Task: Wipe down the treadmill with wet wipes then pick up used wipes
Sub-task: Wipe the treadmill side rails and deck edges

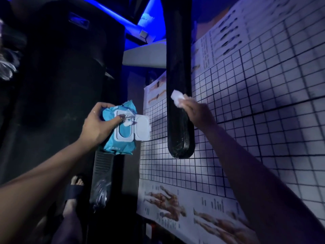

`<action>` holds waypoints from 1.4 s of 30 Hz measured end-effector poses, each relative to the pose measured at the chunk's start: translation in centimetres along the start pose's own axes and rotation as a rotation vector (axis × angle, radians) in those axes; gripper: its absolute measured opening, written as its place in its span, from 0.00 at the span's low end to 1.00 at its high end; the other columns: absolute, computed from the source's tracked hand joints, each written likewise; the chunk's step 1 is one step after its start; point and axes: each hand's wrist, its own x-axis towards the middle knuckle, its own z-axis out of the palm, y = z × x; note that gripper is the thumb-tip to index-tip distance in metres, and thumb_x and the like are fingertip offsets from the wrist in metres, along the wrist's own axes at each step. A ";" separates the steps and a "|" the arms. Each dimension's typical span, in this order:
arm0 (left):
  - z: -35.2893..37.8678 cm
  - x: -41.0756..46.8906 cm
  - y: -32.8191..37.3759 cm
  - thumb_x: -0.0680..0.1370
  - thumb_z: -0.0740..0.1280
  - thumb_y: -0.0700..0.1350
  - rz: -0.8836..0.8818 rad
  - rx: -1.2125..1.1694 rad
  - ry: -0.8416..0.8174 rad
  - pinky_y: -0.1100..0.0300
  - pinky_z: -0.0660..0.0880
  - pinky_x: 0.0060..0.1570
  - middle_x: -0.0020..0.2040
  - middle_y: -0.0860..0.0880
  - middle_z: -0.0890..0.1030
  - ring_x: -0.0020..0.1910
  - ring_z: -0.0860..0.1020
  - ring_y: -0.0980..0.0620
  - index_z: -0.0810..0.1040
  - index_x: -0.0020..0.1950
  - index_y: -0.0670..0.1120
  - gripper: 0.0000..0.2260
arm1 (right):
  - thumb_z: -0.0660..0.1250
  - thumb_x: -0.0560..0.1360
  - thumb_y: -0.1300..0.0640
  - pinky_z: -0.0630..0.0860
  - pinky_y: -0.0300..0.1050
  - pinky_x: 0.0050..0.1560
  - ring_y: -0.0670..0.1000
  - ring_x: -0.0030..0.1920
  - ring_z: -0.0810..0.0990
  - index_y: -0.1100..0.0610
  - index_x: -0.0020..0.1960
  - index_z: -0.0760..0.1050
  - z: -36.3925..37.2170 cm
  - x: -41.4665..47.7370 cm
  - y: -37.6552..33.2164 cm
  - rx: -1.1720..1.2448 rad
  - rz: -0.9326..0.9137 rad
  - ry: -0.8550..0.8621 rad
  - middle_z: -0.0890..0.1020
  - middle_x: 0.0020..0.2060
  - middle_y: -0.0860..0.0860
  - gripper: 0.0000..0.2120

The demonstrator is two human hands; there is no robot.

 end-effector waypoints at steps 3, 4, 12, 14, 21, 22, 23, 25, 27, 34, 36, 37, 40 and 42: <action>0.8 0.1 0.9 0.71 0.80 0.55 -0.001 -0.023 -0.009 0.50 0.83 0.52 0.50 0.56 0.86 0.47 0.85 0.58 0.79 0.54 0.58 0.17 | 0.63 0.83 0.61 0.74 0.55 0.67 0.64 0.70 0.72 0.58 0.60 0.82 1.7 -4.7 -0.4 -0.020 -0.082 -0.073 0.77 0.68 0.59 0.11; 1.0 0.1 1.1 0.69 0.80 0.57 -0.003 -0.032 -0.011 0.48 0.83 0.53 0.51 0.56 0.86 0.48 0.85 0.57 0.79 0.54 0.59 0.17 | 0.63 0.82 0.61 0.72 0.52 0.69 0.63 0.72 0.71 0.58 0.59 0.82 2.1 -6.2 -0.7 -0.008 -0.110 -0.087 0.77 0.68 0.59 0.10; 1.3 0.1 2.3 0.67 0.81 0.60 -0.007 -0.081 -0.009 0.43 0.83 0.54 0.53 0.53 0.86 0.51 0.86 0.53 0.79 0.55 0.57 0.21 | 0.62 0.82 0.64 0.76 0.50 0.66 0.51 0.47 0.83 0.61 0.57 0.81 2.5 -12.2 -3.1 0.134 -0.224 -0.234 0.84 0.48 0.55 0.09; 1.4 0.7 2.5 0.67 0.81 0.59 -0.009 -0.090 0.004 0.43 0.83 0.55 0.53 0.52 0.86 0.52 0.86 0.51 0.79 0.56 0.56 0.22 | 0.59 0.83 0.62 0.81 0.44 0.47 0.48 0.42 0.82 0.62 0.60 0.80 1.2 -9.0 -3.6 0.146 -0.071 -0.053 0.85 0.48 0.57 0.12; 4.1 1.4 2.8 0.77 0.75 0.41 0.050 -0.135 0.007 0.67 0.79 0.39 0.50 0.51 0.82 0.42 0.83 0.63 0.75 0.61 0.43 0.15 | 0.63 0.83 0.58 0.80 0.37 0.43 0.40 0.37 0.81 0.60 0.60 0.82 0.2 0.6 -0.4 0.151 -0.005 0.304 0.86 0.52 0.52 0.11; 4.5 1.2 2.5 0.78 0.75 0.41 0.048 -0.141 0.006 0.68 0.79 0.39 0.50 0.51 0.82 0.41 0.83 0.64 0.75 0.61 0.43 0.15 | 0.63 0.83 0.58 0.81 0.36 0.49 0.40 0.40 0.83 0.59 0.61 0.82 1.2 -0.4 0.1 0.133 -0.043 0.238 0.84 0.57 0.52 0.12; 4.7 1.0 2.2 0.78 0.75 0.41 0.038 -0.148 -0.001 0.67 0.79 0.39 0.50 0.50 0.82 0.41 0.83 0.63 0.75 0.61 0.43 0.15 | 0.63 0.83 0.57 0.81 0.38 0.54 0.44 0.45 0.85 0.59 0.61 0.82 2.2 -1.8 0.4 0.115 -0.085 0.185 0.84 0.58 0.53 0.12; 5.0 0.5 1.4 0.78 0.75 0.41 0.025 -0.161 -0.012 0.66 0.80 0.40 0.51 0.49 0.82 0.43 0.83 0.62 0.75 0.62 0.43 0.15 | 0.62 0.84 0.56 0.83 0.51 0.54 0.55 0.51 0.85 0.58 0.59 0.82 3.2 -5.2 0.0 0.072 -0.163 0.072 0.84 0.55 0.55 0.12; 5.3 0.0 0.5 0.78 0.75 0.40 0.018 -0.154 -0.010 0.67 0.79 0.39 0.51 0.50 0.82 0.42 0.83 0.63 0.75 0.62 0.43 0.15 | 0.63 0.83 0.55 0.82 0.55 0.54 0.58 0.55 0.83 0.58 0.57 0.82 3.8 -9.3 -0.7 0.046 -0.242 -0.027 0.84 0.54 0.55 0.11; 4.4 -1.4 -2.6 0.77 0.75 0.39 0.028 -0.126 -0.021 0.69 0.78 0.40 0.50 0.51 0.82 0.43 0.83 0.65 0.76 0.61 0.41 0.15 | 0.55 0.84 0.63 0.75 0.52 0.67 0.54 0.59 0.82 0.60 0.58 0.81 8.2 -18.8 -0.6 -0.259 -0.505 -0.236 0.85 0.52 0.54 0.15; 3.7 -1.5 -3.3 0.76 0.76 0.40 0.038 -0.119 -0.014 0.69 0.78 0.40 0.50 0.52 0.82 0.44 0.83 0.64 0.76 0.60 0.42 0.15 | 0.52 0.87 0.61 0.76 0.49 0.67 0.53 0.62 0.81 0.62 0.59 0.82 7.1 -18.7 -2.9 -0.107 -0.487 -0.164 0.84 0.56 0.54 0.19; 3.4 -1.6 -3.6 0.76 0.76 0.40 0.033 -0.117 -0.006 0.68 0.78 0.40 0.50 0.52 0.82 0.44 0.83 0.64 0.76 0.60 0.43 0.15 | 0.54 0.86 0.61 0.75 0.48 0.67 0.52 0.64 0.80 0.62 0.61 0.81 6.4 -18.1 -4.9 -0.033 -0.516 -0.171 0.83 0.59 0.53 0.17; 2.9 -1.6 -3.9 0.76 0.76 0.39 0.025 -0.138 0.040 0.68 0.78 0.40 0.49 0.52 0.82 0.42 0.82 0.64 0.76 0.59 0.42 0.15 | 0.60 0.82 0.67 0.74 0.51 0.67 0.53 0.62 0.80 0.60 0.64 0.79 5.4 -14.2 -7.5 0.112 -0.528 -0.182 0.81 0.61 0.53 0.14; 2.7 -1.4 -3.6 0.77 0.75 0.38 0.033 -0.170 0.081 0.70 0.78 0.38 0.48 0.52 0.82 0.40 0.82 0.65 0.75 0.60 0.41 0.15 | 0.59 0.81 0.68 0.75 0.53 0.66 0.53 0.60 0.81 0.57 0.69 0.76 5.3 -9.6 -6.3 0.092 -0.373 -0.152 0.80 0.63 0.53 0.19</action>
